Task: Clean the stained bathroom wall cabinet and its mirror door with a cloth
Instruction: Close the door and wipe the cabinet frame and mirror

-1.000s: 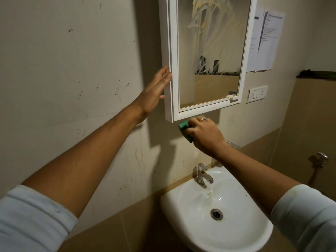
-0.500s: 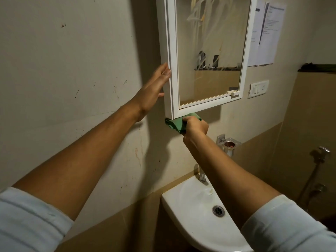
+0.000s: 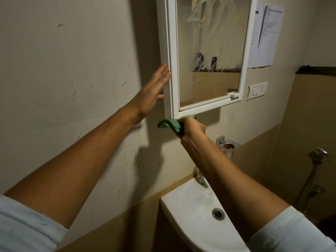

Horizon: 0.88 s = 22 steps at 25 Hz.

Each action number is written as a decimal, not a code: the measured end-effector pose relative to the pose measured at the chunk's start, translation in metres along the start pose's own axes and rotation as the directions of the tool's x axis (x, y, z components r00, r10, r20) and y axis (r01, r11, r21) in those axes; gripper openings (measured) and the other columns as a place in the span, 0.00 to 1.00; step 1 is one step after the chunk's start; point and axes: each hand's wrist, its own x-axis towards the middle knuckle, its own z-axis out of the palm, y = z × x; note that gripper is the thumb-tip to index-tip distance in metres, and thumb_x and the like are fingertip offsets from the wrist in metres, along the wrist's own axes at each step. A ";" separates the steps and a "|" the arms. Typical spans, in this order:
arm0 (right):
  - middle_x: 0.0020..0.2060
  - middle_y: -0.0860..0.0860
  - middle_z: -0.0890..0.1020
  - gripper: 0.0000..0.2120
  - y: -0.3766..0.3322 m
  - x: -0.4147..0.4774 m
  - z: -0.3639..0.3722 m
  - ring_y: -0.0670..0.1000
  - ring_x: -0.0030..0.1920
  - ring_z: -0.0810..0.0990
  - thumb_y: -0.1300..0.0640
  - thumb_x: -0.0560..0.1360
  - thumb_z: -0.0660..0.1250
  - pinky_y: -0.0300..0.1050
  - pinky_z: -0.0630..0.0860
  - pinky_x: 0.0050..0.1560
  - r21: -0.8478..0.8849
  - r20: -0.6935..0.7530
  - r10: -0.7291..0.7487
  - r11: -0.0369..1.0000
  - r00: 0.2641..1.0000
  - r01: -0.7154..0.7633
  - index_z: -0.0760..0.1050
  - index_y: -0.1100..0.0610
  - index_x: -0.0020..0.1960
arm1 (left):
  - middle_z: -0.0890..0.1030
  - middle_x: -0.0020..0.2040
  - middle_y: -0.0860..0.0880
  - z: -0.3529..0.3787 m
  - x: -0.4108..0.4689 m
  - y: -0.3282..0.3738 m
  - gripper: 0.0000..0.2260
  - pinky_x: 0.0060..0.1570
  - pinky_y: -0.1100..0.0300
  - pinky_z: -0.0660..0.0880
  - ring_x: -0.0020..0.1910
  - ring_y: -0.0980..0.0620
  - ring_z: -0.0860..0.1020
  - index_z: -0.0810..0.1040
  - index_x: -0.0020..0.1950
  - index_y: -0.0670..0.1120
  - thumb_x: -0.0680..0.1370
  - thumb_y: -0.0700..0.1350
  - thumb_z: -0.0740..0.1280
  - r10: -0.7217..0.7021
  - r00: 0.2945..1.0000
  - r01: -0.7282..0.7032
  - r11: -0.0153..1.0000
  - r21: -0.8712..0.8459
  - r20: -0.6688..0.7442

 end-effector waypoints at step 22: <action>0.61 0.57 0.80 0.15 -0.030 0.008 -0.018 0.62 0.60 0.79 0.58 0.75 0.75 0.59 0.80 0.55 -0.435 0.883 -0.465 -0.762 0.062 0.479 0.83 0.55 0.62 | 0.58 0.83 0.54 -0.005 -0.003 0.003 0.35 0.75 0.46 0.65 0.79 0.54 0.62 0.51 0.83 0.56 0.77 0.66 0.50 0.003 1.000 -0.005 0.998 -0.069 -0.019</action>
